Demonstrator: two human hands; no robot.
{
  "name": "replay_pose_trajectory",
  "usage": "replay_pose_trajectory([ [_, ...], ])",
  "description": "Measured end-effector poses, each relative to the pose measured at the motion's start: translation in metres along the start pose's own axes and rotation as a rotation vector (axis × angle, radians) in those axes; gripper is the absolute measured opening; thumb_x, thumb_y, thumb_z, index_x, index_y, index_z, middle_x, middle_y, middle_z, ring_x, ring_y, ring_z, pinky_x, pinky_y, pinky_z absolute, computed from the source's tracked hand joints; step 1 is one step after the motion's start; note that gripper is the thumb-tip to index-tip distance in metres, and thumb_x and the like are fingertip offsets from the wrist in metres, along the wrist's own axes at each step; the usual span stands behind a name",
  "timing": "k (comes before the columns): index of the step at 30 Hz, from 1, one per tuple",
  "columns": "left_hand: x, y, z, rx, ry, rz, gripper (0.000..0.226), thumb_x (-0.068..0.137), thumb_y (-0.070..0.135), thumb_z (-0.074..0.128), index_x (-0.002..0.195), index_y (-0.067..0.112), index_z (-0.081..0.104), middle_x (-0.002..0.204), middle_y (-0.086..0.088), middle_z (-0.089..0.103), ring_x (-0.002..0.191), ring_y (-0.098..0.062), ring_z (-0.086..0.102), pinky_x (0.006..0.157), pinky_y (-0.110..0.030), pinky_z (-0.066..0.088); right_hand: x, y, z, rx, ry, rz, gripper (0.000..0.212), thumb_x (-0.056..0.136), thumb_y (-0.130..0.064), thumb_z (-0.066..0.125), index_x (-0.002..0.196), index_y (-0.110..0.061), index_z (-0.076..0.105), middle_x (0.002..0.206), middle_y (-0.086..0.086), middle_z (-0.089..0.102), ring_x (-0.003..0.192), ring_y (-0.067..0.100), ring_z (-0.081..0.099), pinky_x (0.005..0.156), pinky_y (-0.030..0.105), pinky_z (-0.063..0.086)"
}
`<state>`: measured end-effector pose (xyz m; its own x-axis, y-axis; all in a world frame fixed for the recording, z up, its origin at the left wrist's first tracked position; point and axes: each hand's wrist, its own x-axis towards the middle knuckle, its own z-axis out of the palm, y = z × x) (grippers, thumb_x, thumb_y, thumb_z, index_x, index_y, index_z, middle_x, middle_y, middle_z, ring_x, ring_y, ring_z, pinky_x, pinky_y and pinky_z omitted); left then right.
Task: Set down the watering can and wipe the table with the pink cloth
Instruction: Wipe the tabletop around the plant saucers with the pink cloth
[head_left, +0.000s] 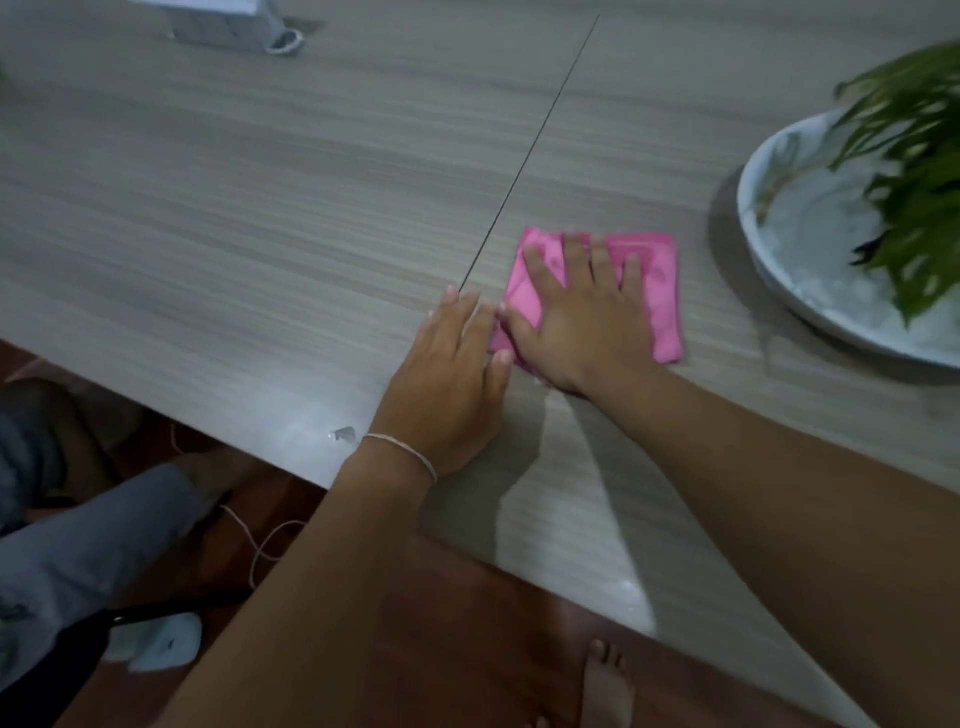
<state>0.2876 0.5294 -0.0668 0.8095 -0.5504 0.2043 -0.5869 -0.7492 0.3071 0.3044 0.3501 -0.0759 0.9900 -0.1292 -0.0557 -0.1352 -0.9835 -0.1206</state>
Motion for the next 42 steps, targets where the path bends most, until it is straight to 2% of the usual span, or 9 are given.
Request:
replay_pose_trajectory([
  [6, -0.025, 0.022, -0.003, -0.024, -0.006, 0.032, 0.057, 0.101, 0.031, 0.034, 0.137, -0.01, 0.049, 0.144, -0.03, 0.048, 0.138, -0.042, 0.044, 0.11, -0.057, 0.039, -0.056, -0.006, 0.004, 0.021, -0.016, -0.001, 0.077, 0.096, -0.069, 0.002, 0.166, -0.036, -0.002, 0.176, 0.009, -0.004, 0.162, 0.034, -0.006, 0.127, 0.06, -0.003],
  [8, -0.033, 0.033, -0.004, -0.043, -0.007, 0.046, 0.057, 0.101, 0.032, 0.035, 0.138, -0.009, 0.048, 0.145, -0.03, 0.047, 0.139, -0.042, 0.042, 0.113, -0.057, 0.037, -0.068, 0.0, 0.003, 0.028, -0.019, -0.011, 0.079, 0.094, -0.071, -0.002, 0.166, -0.037, -0.002, 0.176, 0.007, -0.004, 0.162, 0.032, -0.006, 0.128, 0.058, -0.004],
  [12, -0.037, 0.051, -0.005, -0.093, -0.088, 0.029, 0.063, 0.101, 0.04, 0.026, 0.147, -0.002, 0.04, 0.154, -0.023, 0.037, 0.147, -0.035, 0.03, 0.12, -0.052, 0.027, -0.095, 0.019, 0.004, 0.045, -0.008, -0.001, 0.074, 0.101, -0.069, 0.014, 0.166, -0.037, 0.001, 0.177, 0.005, -0.002, 0.162, 0.029, -0.005, 0.129, 0.055, -0.002],
  [15, -0.034, 0.065, -0.001, -0.11, -0.088, 0.044, 0.063, 0.102, 0.041, 0.024, 0.149, 0.0, 0.036, 0.157, -0.02, 0.033, 0.149, -0.031, 0.025, 0.12, -0.051, 0.026, -0.117, 0.038, 0.004, 0.071, 0.018, 0.023, 0.073, 0.101, -0.07, 0.011, 0.166, -0.038, 0.007, 0.176, 0.005, 0.005, 0.163, 0.029, 0.0, 0.129, 0.054, 0.001],
  [20, -0.03, 0.097, 0.009, -0.146, -0.085, 0.062, 0.065, 0.102, 0.043, 0.023, 0.149, 0.001, 0.036, 0.158, -0.017, 0.033, 0.15, -0.027, 0.025, 0.121, -0.048, 0.026, -0.164, 0.083, 0.002, 0.064, 0.032, 0.083, 0.071, 0.101, -0.069, 0.018, 0.166, -0.039, 0.014, 0.176, 0.004, 0.012, 0.162, 0.029, 0.008, 0.13, 0.053, 0.002],
  [28, -0.025, 0.179, 0.04, -0.2, -0.114, 0.172, 0.069, 0.103, 0.049, 0.019, 0.149, 0.002, 0.037, 0.157, -0.018, 0.035, 0.149, -0.03, 0.028, 0.119, -0.05, 0.029, -0.233, 0.168, -0.002, 0.041, 0.032, 0.206, 0.073, 0.1, -0.069, 0.02, 0.166, -0.037, 0.016, 0.175, 0.005, 0.013, 0.162, 0.029, 0.01, 0.129, 0.055, 0.007],
  [33, -0.024, 0.224, 0.055, -0.217, -0.1, 0.256, 0.071, 0.103, 0.05, 0.018, 0.146, 0.0, 0.043, 0.153, -0.021, 0.04, 0.147, -0.034, 0.032, 0.117, -0.053, 0.032, -0.263, 0.209, -0.004, 0.045, 0.054, 0.267, 0.073, 0.1, -0.066, 0.026, 0.165, -0.035, 0.023, 0.174, 0.007, 0.019, 0.161, 0.031, 0.015, 0.129, 0.055, 0.012],
  [38, -0.019, 0.259, 0.067, -0.214, -0.116, 0.307, 0.064, 0.103, 0.045, 0.025, 0.147, 0.002, 0.042, 0.154, -0.02, 0.04, 0.147, -0.033, 0.03, 0.118, -0.052, 0.029, -0.29, 0.261, -0.012, 0.018, 0.029, 0.353, 0.075, 0.099, -0.07, 0.015, 0.167, -0.038, 0.011, 0.176, 0.004, 0.008, 0.163, 0.027, 0.005, 0.13, 0.052, 0.007],
  [42, -0.015, 0.283, 0.077, -0.227, -0.12, 0.328, 0.062, 0.102, 0.043, 0.029, 0.147, 0.002, 0.042, 0.154, -0.021, 0.039, 0.147, -0.034, 0.031, 0.119, -0.052, 0.027, -0.29, 0.29, -0.018, 0.016, 0.024, 0.374, 0.075, 0.099, -0.071, 0.01, 0.167, -0.038, 0.008, 0.176, 0.004, 0.007, 0.163, 0.028, 0.005, 0.13, 0.052, 0.005],
])
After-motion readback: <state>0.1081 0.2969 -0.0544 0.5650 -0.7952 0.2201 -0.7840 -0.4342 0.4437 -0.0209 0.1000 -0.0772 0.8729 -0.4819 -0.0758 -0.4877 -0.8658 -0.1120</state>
